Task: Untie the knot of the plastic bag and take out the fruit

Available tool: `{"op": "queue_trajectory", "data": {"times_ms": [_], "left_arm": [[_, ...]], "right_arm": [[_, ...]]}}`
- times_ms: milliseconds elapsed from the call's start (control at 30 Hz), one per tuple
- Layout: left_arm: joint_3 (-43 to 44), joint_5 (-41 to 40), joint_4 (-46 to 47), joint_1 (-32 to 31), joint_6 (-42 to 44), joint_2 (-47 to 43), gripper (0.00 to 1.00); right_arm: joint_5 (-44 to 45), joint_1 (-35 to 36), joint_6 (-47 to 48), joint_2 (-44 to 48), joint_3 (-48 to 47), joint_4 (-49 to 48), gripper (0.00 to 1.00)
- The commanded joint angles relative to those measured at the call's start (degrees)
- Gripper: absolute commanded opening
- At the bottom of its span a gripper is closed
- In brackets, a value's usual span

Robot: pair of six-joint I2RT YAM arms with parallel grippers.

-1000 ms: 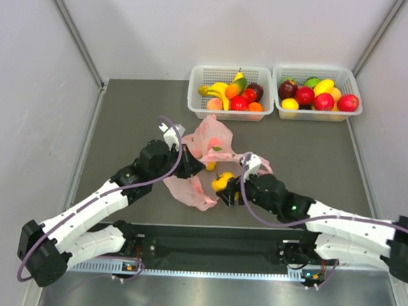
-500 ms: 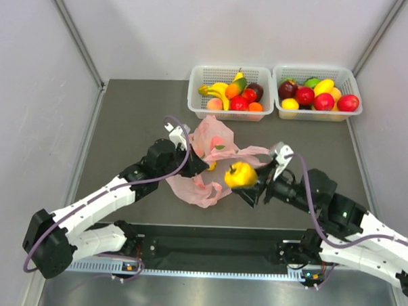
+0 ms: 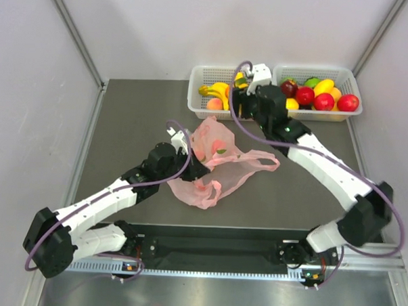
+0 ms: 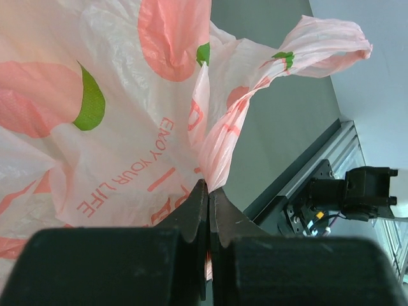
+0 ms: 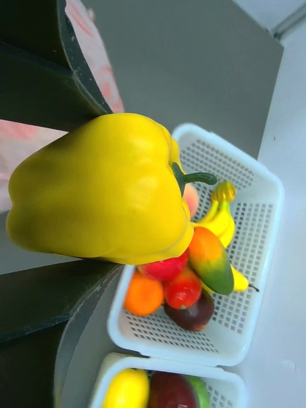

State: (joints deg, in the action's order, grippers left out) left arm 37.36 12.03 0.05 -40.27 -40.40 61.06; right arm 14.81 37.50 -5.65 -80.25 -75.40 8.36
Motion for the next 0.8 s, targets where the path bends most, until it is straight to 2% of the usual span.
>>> {"op": "queue_trajectory", "data": {"times_ms": [0, 67, 233, 500, 600, 633, 700, 733, 767], "left_arm": [[-0.19, 1.68, 4.60, 0.02, -0.12, 0.03, 0.00], [-0.27, 2.03, 5.13, 0.10, -0.29, -0.06, 0.00], [-0.27, 2.38, 5.83, 0.10, -0.47, -0.59, 0.00], [-0.10, 2.29, 5.66, 0.02, -0.12, -1.82, 0.00], [-0.10, 2.55, 5.75, 0.02, -0.12, -1.82, 0.00], [-0.19, 2.47, 5.66, 0.10, -0.03, -1.82, 0.00], [-0.19, 2.47, 5.57, 0.02, 0.06, -2.08, 0.00], [-0.36, 2.30, 5.40, 0.02, 0.06, -2.26, 0.00], [-0.36, 2.38, 5.31, 0.02, 0.06, -2.35, 0.00]], "right_arm": [[-3.37, -4.43, 2.57, -8.06, -8.70, -5.28, 0.00], [-7.31, -5.85, 3.44, -16.05, -15.11, -5.28, 0.00], [-9.62, -6.73, 5.21, -34.05, -32.84, -0.19, 0.00], [-9.18, -7.09, 7.93, -49.73, -48.25, 1.39, 0.01], [-9.97, -7.26, 8.20, -54.04, -53.00, 2.27, 0.19], [-9.97, -7.35, 8.20, -55.70, -55.01, 2.45, 0.35], [-9.80, -7.44, 7.67, -57.12, -56.61, 2.98, 0.59], [-9.45, -7.52, 7.41, -58.00, -57.40, 2.98, 0.78], [-8.66, -7.52, 7.15, -58.35, -57.67, 2.98, 0.85]]}}
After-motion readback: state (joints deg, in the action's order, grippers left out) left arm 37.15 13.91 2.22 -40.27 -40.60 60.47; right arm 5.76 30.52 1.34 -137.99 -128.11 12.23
